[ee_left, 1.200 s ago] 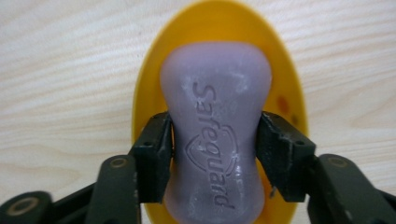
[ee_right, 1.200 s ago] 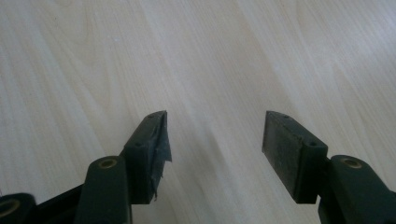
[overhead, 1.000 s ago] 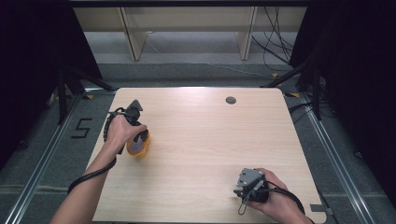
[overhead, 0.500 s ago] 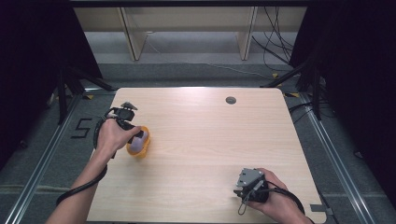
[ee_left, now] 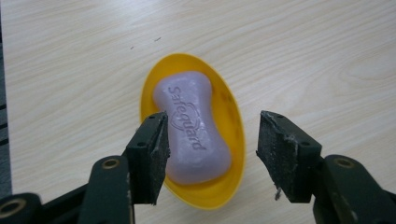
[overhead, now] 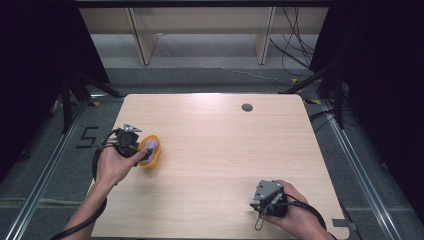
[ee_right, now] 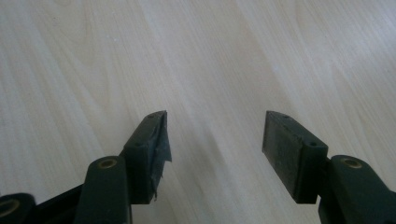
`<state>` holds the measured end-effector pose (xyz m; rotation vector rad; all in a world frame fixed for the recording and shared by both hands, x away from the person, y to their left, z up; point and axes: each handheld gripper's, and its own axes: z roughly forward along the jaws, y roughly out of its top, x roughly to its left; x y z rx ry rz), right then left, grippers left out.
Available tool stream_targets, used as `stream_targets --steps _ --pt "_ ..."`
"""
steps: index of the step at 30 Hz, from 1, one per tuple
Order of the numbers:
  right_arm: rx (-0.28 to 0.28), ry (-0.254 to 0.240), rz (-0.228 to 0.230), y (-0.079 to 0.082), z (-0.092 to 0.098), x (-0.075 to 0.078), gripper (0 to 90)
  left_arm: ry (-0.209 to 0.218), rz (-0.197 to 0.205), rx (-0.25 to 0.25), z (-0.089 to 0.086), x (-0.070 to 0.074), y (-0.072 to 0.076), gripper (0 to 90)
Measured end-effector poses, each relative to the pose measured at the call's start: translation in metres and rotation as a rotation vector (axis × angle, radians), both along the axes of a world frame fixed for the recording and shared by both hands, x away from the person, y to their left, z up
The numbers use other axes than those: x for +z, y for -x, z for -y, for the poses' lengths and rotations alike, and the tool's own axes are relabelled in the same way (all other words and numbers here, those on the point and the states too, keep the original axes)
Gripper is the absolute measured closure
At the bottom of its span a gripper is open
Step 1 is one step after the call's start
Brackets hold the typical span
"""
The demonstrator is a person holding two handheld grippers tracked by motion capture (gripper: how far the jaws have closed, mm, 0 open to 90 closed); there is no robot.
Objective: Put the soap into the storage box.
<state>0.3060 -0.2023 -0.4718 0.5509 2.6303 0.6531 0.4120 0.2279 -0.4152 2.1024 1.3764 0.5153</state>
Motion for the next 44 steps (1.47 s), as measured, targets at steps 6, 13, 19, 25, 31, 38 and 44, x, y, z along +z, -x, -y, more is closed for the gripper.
stream_targets --steps 6,13,19,25,31,38,44 --pt "0.001 -0.001 -0.005 0.000 0.000 0.000 41.3 0.039 0.036 -0.008 -0.004 -0.008 0.018 41.5" --pt "-0.015 -0.021 0.012 0.001 -0.001 -0.001 41.3 0.029 0.054 -0.042 -0.009 -0.019 0.041 41.4" --pt "-0.015 -0.018 0.013 0.001 -0.001 -0.001 41.3 0.036 0.042 -0.047 -0.011 -0.033 0.058 40.8" --pt "-0.020 -0.009 0.026 0.000 -0.001 -0.002 41.3 0.028 0.051 -0.036 -0.013 -0.055 0.075 41.1" --pt "-0.010 0.009 0.002 0.000 0.000 0.001 41.3 0.030 0.064 -0.036 -0.017 -0.073 0.089 42.0" --pt "0.006 0.008 0.011 0.000 0.000 0.002 41.3 0.080 0.072 -0.005 -0.020 -0.082 0.100 41.9" --pt "0.037 0.007 0.021 -0.001 0.000 0.003 41.3 0.099 0.092 -0.005 -0.017 -0.081 0.099 42.3"
